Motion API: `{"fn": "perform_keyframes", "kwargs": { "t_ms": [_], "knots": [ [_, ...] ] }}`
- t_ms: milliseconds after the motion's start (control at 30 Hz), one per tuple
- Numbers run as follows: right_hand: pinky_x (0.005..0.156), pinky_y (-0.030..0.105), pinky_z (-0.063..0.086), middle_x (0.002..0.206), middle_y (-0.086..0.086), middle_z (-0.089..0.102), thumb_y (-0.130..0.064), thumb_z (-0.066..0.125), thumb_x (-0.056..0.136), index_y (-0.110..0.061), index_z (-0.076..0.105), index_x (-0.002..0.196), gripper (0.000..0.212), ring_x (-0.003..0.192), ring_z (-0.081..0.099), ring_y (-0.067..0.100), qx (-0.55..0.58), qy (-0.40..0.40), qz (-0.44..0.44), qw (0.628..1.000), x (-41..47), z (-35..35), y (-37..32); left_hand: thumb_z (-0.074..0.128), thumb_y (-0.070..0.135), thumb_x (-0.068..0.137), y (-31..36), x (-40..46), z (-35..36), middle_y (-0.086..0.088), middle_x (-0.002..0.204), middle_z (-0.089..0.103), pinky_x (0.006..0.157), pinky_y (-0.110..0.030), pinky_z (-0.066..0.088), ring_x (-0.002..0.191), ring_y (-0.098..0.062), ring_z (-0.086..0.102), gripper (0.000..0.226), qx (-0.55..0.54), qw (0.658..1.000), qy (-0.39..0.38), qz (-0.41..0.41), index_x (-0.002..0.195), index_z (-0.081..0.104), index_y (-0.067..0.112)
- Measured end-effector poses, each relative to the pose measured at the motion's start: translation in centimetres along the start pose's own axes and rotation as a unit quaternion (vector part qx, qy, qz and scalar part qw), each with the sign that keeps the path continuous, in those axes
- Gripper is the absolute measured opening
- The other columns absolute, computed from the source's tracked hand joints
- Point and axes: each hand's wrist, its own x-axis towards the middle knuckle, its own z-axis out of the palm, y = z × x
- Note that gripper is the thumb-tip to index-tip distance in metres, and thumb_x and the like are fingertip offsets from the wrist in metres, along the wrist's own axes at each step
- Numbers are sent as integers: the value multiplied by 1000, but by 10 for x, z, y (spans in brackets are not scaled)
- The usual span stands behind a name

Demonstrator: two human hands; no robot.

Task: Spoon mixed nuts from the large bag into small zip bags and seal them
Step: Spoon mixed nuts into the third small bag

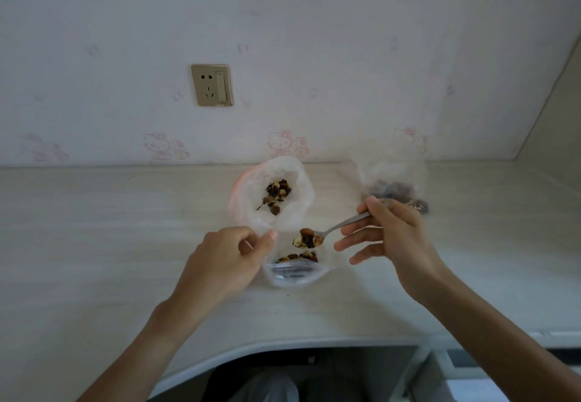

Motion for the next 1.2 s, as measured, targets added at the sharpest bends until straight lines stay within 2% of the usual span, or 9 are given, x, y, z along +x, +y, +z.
{"fn": "perform_keyframes", "kwargs": {
  "t_ms": [133,267,467,567,633,733,833,1067,1200],
  "knots": [
    [48,44,60,80,19,75,-29,43,110,0,58,104,33,72,76,39,-66,-1,-26,997,-10,-1,12,68,50,95,6,2,3,8,63,72,56,-15,43,55,1,62,32,-111,992,-47,-24,78,78,24],
    [50,46,61,83,3,77,-37,43,106,-13,60,99,31,74,77,22,-202,-25,-157,966,-17,-4,11,69,38,98,6,2,1,-5,75,77,53,-9,42,59,-7,66,23,-142,988,-58,-8,84,78,22],
    [49,41,50,78,-6,65,-34,39,110,-16,61,107,29,58,61,16,-495,-102,-432,747,-27,-10,-1,68,36,99,3,10,-2,-5,70,69,53,-23,39,59,-16,55,24,-231,965,-123,-28,89,76,16],
    [45,41,45,75,-6,59,-30,41,110,-12,64,105,30,53,48,16,-514,-104,-482,701,-28,-6,-4,68,39,99,1,12,-1,-9,69,67,53,-25,39,58,-16,55,23,-211,971,-113,-11,89,76,20],
    [48,40,49,79,-6,64,-31,41,110,-12,63,106,29,57,57,14,-485,-102,-460,736,-26,-7,-3,68,40,98,1,13,-1,-10,65,68,50,-20,39,52,-10,56,23,-183,978,-98,6,88,76,20],
    [54,31,58,85,-11,73,-35,39,109,-13,59,104,30,74,72,7,-367,-79,-355,856,-21,-6,1,67,44,98,1,15,-3,4,59,69,47,-10,37,47,0,57,27,-165,983,-76,6,87,77,21],
    [46,37,57,85,-2,77,-38,44,104,-12,59,100,30,75,77,19,-213,-24,-240,947,-10,0,3,65,49,97,-4,16,-6,10,61,69,48,-12,39,49,1,59,33,-166,984,-63,-10,83,77,23],
    [45,34,57,84,13,78,-30,44,110,-5,58,101,30,73,77,34,-69,24,-106,992,26,9,-1,61,75,86,-23,35,-20,6,50,60,58,-29,41,51,-8,57,64,-114,989,15,-94,59,57,18],
    [47,34,59,85,15,78,-33,45,110,-2,58,103,34,75,78,34,-46,29,-49,997,50,19,2,61,89,71,-29,55,-21,8,77,70,63,-32,44,77,-14,66,68,-112,978,105,-142,81,64,22]
  ]
}}
